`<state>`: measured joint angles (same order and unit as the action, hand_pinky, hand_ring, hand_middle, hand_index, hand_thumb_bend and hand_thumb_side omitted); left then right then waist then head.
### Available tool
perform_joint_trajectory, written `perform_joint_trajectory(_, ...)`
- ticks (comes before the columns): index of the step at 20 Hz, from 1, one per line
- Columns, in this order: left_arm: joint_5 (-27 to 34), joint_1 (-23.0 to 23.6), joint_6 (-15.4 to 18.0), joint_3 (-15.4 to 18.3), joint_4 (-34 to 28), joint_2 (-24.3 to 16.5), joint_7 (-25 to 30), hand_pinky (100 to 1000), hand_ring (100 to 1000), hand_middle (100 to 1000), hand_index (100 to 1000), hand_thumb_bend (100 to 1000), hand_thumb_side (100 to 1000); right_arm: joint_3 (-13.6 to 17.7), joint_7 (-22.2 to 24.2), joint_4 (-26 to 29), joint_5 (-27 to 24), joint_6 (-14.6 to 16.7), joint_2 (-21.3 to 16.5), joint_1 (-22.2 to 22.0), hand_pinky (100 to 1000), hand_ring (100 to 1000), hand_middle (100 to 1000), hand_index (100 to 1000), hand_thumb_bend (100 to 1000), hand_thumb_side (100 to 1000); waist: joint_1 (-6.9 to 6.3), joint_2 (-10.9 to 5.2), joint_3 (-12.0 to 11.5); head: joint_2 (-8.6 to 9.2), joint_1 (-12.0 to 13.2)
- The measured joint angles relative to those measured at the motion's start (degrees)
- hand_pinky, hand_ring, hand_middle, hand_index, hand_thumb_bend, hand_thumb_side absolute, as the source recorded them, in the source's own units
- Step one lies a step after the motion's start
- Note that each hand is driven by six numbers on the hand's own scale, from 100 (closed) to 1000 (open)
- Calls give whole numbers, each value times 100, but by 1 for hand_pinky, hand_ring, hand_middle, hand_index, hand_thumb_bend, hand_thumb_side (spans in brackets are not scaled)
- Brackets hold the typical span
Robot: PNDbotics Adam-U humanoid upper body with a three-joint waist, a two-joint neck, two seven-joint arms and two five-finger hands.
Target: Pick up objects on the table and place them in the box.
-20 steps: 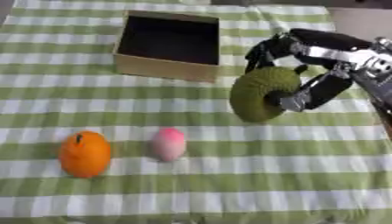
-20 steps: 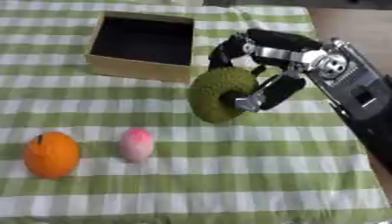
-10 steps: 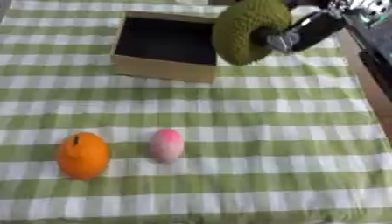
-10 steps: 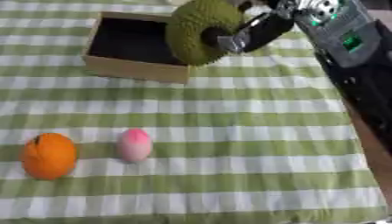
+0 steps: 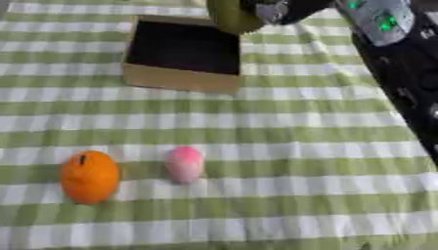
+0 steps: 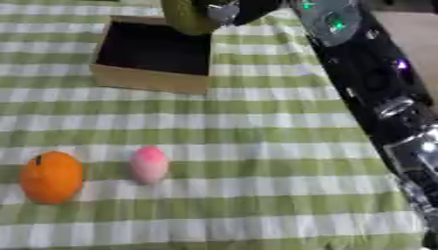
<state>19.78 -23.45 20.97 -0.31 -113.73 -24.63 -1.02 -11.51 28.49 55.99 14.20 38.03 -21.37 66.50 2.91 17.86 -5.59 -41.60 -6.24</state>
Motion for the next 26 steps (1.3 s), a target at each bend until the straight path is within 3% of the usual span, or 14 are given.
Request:
perform_joint_trajectory(9, 38, -55, 2, -15, 0, 0, 39, 723, 778, 743, 850, 100, 602, 336, -777, -970, 1659, 777, 394, 67, 815, 698, 309, 658, 100, 222, 8, 68, -73, 84, -74)
perform_joint_trajectory(13, 41, -84, -7, -17, 0, 2, 64, 723, 779, 743, 850, 100, 602, 337, -990, -1163, 2110, 990, 504, 20, 851, 766, 386, 722, 100, 206, 8, 105, -77, 92, -88)
perform_joint_trajectory(14, 43, -90, -6, -20, 0, 2, 71, 723, 779, 743, 850, 100, 602, 342, -1032, -1207, 2189, 1032, 543, 20, 866, 802, 438, 761, 100, 154, 8, 122, -86, 94, -92)
perform_joint_trajectory(17, 61, -134, -13, -50, 0, 5, 88, 722, 778, 743, 850, 100, 602, 408, -1120, -1329, 2440, 1120, 657, 20, 884, 851, 527, 813, 100, 165, 8, 160, -137, 135, -106)
perform_joint_trajectory(18, 67, -136, -18, -52, 0, 6, 95, 722, 777, 744, 850, 100, 602, 425, -1140, -1355, 2537, 1140, 678, 21, 893, 895, 608, 856, 100, 154, 8, 162, -146, 138, -115)
perform_joint_trajectory(20, 85, -138, -25, -52, 0, 6, 105, 722, 776, 744, 850, 100, 603, 451, -1177, -1383, 2762, 1177, 699, 23, 909, 938, 688, 894, 100, 158, 8, 163, -147, 139, -119)
perform_joint_trajectory(24, 93, -145, -36, -54, 0, 8, 122, 722, 776, 744, 851, 100, 603, 500, -1285, -1395, 3291, 1274, 699, 25, 955, 988, 786, 937, 100, 148, 8, 167, -146, 139, -118)
perform_joint_trajectory(26, 96, -145, -42, -54, 0, 9, 130, 722, 776, 744, 851, 100, 603, 515, -1370, -1395, 3539, 1314, 699, 29, 963, 992, 792, 944, 100, 137, 8, 167, -140, 139, -113)
